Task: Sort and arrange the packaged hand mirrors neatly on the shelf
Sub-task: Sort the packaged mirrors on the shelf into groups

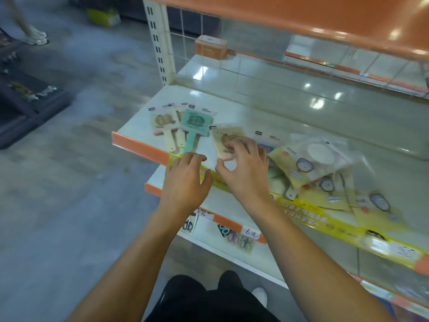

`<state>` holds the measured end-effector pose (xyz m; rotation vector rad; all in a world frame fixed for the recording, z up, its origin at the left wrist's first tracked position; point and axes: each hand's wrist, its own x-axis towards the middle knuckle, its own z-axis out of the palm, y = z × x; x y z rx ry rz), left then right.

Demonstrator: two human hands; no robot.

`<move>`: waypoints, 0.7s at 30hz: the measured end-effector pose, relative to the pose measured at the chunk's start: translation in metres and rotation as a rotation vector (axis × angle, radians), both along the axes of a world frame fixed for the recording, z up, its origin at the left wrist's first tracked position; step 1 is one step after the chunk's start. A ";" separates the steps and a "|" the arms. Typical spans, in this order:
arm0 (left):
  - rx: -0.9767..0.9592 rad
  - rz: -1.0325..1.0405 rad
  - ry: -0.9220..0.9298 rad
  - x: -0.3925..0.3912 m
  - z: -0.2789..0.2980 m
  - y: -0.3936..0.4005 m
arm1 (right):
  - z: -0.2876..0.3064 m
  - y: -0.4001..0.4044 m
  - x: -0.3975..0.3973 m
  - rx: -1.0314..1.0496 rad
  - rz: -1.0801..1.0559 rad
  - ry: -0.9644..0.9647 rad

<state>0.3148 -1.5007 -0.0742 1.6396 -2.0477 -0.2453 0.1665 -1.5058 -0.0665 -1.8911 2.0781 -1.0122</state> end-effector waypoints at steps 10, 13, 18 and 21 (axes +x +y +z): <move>0.006 0.066 -0.009 0.086 -0.011 -0.021 | -0.009 -0.025 0.085 0.054 0.084 0.025; 0.004 0.104 -0.027 0.101 -0.010 -0.028 | -0.008 -0.034 0.099 0.049 0.104 0.036; -0.003 0.144 -0.061 0.108 -0.009 -0.043 | -0.011 -0.048 0.103 0.035 0.118 0.054; 0.002 0.162 -0.071 0.106 -0.007 -0.049 | -0.011 -0.063 0.100 0.024 0.147 0.059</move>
